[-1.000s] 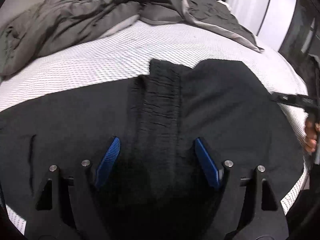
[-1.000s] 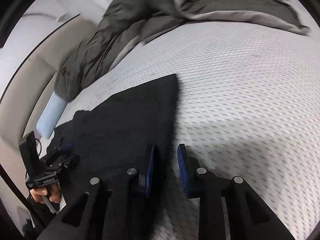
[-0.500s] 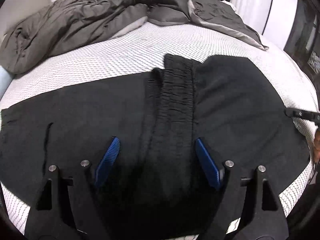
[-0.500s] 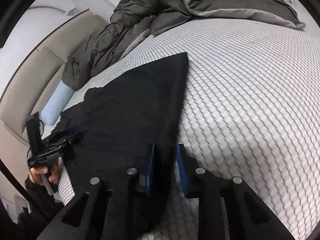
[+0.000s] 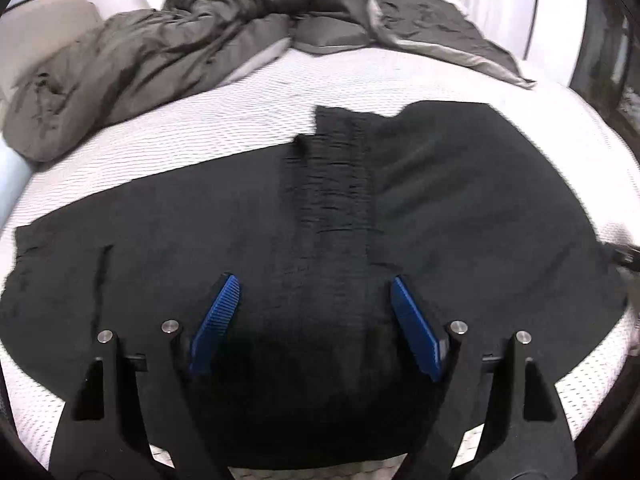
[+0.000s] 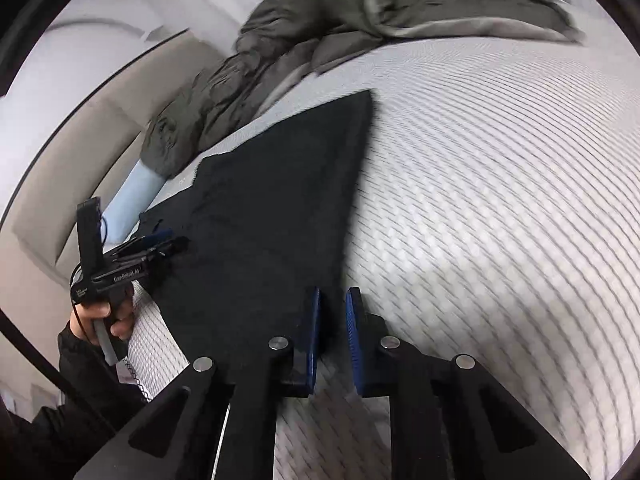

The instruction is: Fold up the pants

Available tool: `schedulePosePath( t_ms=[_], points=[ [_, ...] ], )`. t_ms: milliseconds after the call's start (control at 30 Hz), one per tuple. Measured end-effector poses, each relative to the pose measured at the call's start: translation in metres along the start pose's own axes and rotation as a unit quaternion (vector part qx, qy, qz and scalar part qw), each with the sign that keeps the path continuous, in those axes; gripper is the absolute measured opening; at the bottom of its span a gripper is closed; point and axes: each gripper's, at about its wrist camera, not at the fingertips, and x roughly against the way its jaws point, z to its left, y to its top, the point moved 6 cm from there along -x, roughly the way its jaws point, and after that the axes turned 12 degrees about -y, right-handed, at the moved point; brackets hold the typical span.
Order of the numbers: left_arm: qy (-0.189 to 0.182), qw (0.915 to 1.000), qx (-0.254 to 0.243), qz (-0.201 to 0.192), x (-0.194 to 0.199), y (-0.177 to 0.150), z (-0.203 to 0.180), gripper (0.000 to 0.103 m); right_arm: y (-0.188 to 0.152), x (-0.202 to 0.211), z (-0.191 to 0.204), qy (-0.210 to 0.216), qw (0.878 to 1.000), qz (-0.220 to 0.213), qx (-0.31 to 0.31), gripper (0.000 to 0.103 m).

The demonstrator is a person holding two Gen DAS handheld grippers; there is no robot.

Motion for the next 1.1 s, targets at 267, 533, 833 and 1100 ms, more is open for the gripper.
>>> schedulePosePath(
  t_ms=[267,533,833,1100],
  points=[
    [-0.062,0.9938,-0.01,-0.092,0.035,0.027,-0.068,0.081,-0.022,0.024,0.008,0.079,0.996,-0.021,-0.039,0.045],
    [-0.137,0.9792,-0.138,0.059,-0.042,-0.003,-0.196,0.084,-0.02,-0.018,0.048,0.046,0.999,0.0,0.0,0.006],
    [-0.143,0.9841,-0.104,0.015,-0.016,0.005,-0.182,0.084,-0.039,0.006,0.041,0.101,0.995,0.001,-0.009,0.023],
    [-0.102,0.9725,-0.208,0.021,-0.018,-0.034,-0.222,0.088,0.0,-0.009,0.024,0.071,0.996,-0.008,-0.056,0.047]
  ],
)
